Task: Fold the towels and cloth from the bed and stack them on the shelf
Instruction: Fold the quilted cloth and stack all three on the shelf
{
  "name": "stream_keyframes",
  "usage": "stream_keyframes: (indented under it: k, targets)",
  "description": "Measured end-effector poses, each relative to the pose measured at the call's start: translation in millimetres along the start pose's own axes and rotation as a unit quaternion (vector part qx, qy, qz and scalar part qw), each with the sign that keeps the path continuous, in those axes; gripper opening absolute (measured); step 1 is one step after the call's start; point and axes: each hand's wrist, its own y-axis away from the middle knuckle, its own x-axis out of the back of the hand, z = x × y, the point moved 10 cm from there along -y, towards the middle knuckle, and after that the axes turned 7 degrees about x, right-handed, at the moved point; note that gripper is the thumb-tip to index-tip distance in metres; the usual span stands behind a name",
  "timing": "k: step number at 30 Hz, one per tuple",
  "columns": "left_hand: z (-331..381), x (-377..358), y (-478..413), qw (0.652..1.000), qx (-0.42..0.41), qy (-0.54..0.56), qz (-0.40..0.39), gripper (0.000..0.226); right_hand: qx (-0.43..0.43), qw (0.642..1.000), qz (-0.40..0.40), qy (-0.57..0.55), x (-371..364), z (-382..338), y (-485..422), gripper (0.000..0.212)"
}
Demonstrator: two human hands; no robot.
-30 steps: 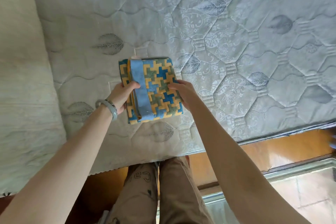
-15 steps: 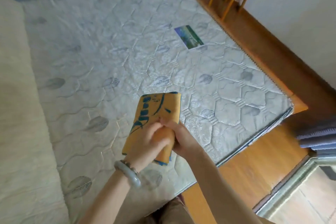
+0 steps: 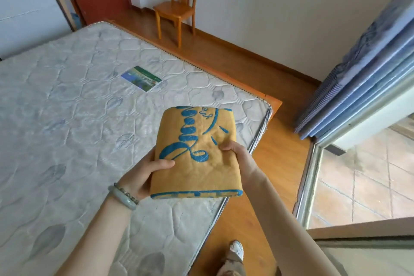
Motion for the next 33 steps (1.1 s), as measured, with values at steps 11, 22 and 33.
stream_keyframes:
  k: [11, 22, 33]
  targets:
    - [-4, -193, -146, 0.994, 0.014, -0.1, -0.049, 0.067, 0.04, 0.998, -0.035, 0.039, 192, -102, 53, 0.062]
    - [19, -347, -295, 0.976, 0.046, -0.159, -0.144, 0.069, 0.085, 0.996, 0.04, -0.002, 343, -216, 58, 0.049]
    - [79, -431, -499, 0.979, 0.049, -0.14, -0.138, 0.08, 0.11, 0.992, 0.057, 0.037, 488, -367, -52, 0.065]
